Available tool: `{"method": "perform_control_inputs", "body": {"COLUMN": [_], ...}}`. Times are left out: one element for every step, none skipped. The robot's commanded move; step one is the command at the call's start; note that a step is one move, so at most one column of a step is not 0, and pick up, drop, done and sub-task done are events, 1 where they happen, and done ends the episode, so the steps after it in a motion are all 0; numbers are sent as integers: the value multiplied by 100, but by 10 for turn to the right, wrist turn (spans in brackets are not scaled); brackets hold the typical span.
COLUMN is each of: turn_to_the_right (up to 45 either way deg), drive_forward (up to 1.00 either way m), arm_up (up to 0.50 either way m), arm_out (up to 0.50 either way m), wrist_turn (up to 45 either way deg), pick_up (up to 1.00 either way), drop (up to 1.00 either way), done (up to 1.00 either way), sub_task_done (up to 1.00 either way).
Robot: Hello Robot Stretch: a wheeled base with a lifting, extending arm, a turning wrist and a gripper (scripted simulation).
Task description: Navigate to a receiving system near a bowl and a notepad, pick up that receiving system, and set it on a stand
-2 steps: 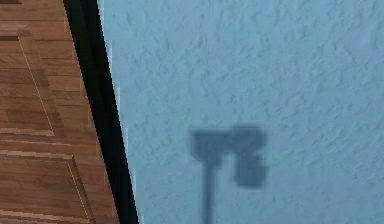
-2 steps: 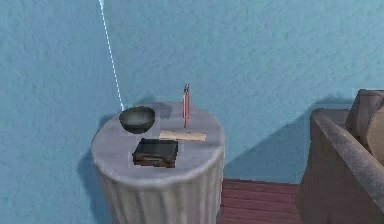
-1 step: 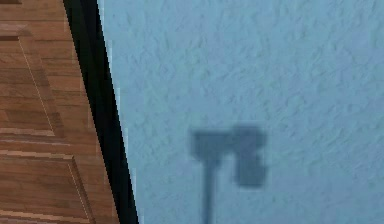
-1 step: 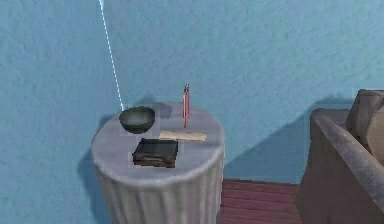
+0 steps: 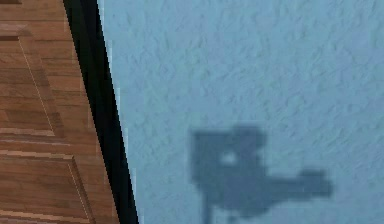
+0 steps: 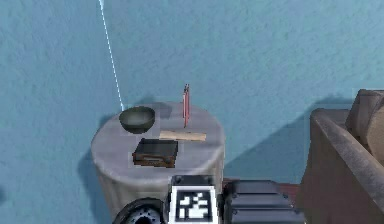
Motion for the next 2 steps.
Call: {"method": "perform_control_inputs", "body": {"turn_to_the_right": [0,0], "drive_forward": [0,0], "arm_up": [0,0], "arm_out": [34,0], "wrist_turn": [0,450], "pick_up": [0,0], "drop": [0,0], "done": [0,0], "sub_task_done": [0,0]}}
